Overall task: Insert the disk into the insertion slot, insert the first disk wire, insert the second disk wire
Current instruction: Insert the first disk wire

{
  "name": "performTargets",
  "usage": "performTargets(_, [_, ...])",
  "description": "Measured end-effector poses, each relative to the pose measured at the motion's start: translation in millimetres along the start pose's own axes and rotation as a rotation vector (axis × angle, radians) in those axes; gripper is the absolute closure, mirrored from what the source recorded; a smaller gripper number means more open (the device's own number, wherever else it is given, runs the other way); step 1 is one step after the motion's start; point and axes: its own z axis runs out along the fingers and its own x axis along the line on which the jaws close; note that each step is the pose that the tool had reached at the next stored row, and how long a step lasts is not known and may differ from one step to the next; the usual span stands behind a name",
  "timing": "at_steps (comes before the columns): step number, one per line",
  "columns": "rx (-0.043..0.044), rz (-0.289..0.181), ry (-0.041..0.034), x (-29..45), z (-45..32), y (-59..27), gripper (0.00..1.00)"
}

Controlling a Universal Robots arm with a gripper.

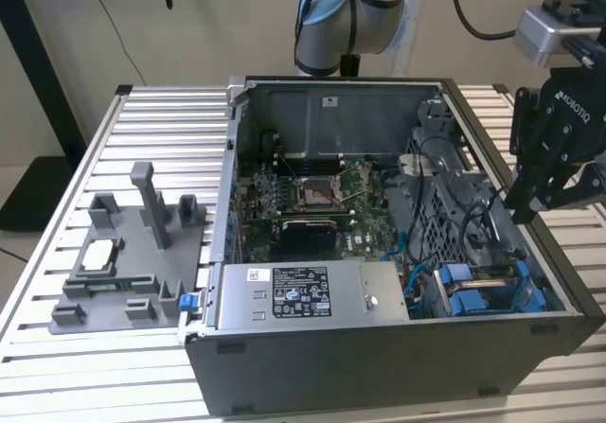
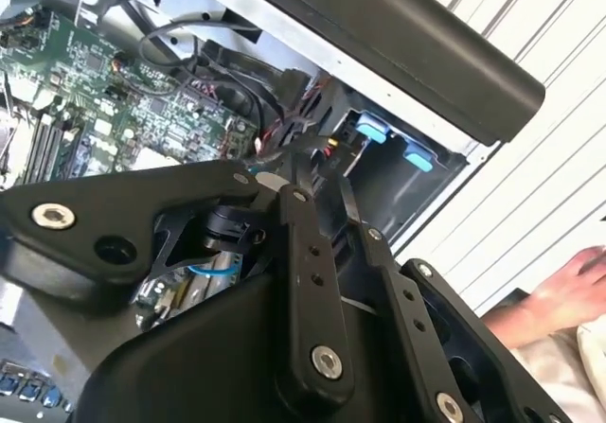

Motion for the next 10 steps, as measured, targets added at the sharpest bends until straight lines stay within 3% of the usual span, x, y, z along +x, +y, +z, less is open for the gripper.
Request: performTargets(10, [0.0033,0.000,-0.0015,-11.7,-1.6,-10.8,0.00])
